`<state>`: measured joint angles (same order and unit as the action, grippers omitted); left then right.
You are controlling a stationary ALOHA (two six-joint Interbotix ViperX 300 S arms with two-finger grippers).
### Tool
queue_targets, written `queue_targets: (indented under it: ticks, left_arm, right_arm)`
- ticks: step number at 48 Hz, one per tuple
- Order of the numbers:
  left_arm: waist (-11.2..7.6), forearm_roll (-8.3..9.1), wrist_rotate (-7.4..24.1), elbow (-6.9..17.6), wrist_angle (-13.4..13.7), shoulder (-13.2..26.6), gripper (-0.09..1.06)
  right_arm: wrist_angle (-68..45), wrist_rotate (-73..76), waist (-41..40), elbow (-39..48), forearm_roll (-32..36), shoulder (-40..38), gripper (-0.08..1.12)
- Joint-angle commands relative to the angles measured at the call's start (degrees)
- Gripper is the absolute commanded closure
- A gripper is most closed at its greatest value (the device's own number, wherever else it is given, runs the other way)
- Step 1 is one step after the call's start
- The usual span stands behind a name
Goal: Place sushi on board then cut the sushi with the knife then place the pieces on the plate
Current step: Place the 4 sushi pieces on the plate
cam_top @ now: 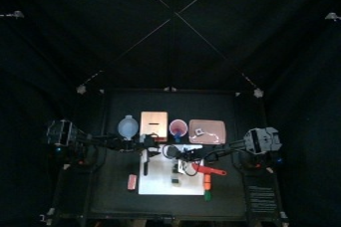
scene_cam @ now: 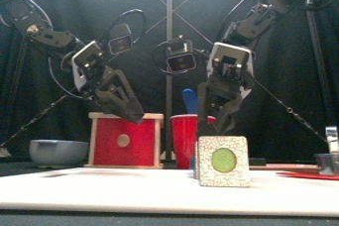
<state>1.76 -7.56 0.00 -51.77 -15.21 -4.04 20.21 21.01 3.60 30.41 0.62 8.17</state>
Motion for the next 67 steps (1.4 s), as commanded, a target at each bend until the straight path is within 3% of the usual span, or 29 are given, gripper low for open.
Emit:
queue_targets:
  ticks: [1,11,31,45,67]
  left_arm:
    - [0.09,-0.26,-0.1,0.4,-0.3,-0.6,0.23]
    - [0.09,-1.05,-0.1,0.2,-0.3,-0.6,0.23]
    - [0.18,-0.97,-0.1,0.2,-0.3,-0.5,0.23]
    - [0.18,-0.97,-0.1,0.2,-0.3,-0.5,0.23]
    - [0.18,-0.97,-0.1,0.0,-0.3,-0.4,0.23]
  right_arm:
    - [0.8,-0.3,0.1,-0.9,0.0,-1.7,0.20]
    - [2.9,-0.6,0.0,-0.5,-0.1,-1.4,0.20]
    - [5.2,-0.1,-1.0,0.8,2.5,-0.1,0.20]
    - [6.6,-0.5,-4.6,1.1,5.1,-2.8,0.20]
    - [6.6,-0.4,-4.7,1.2,3.2,-7.7,0.18]
